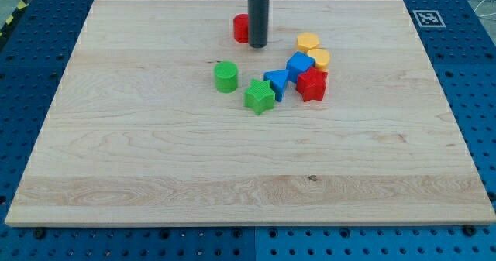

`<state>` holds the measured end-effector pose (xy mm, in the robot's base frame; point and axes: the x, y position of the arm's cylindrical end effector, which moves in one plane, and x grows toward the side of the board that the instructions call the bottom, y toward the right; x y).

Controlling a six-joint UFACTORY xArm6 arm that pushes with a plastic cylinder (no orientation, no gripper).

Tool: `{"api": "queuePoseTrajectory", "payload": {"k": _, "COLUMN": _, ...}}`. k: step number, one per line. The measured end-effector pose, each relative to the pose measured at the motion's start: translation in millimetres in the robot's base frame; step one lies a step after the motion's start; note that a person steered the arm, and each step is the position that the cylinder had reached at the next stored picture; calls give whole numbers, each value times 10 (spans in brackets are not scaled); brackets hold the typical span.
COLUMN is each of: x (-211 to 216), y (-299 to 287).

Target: Push the red circle towards the top left

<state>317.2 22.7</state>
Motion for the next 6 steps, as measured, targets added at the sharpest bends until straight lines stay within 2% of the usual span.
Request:
{"api": "queuePoseTrajectory", "payload": {"k": 1, "x": -98, "y": 280}}
{"api": "queuePoseTrajectory", "payload": {"k": 3, "x": -192, "y": -362}}
{"api": "queuePoseTrajectory", "payload": {"k": 4, "x": -402, "y": -483}}
{"api": "queuePoseTrajectory", "payload": {"k": 5, "x": -448, "y": -289}}
{"api": "queuePoseTrajectory", "payload": {"k": 6, "x": -552, "y": -503}}
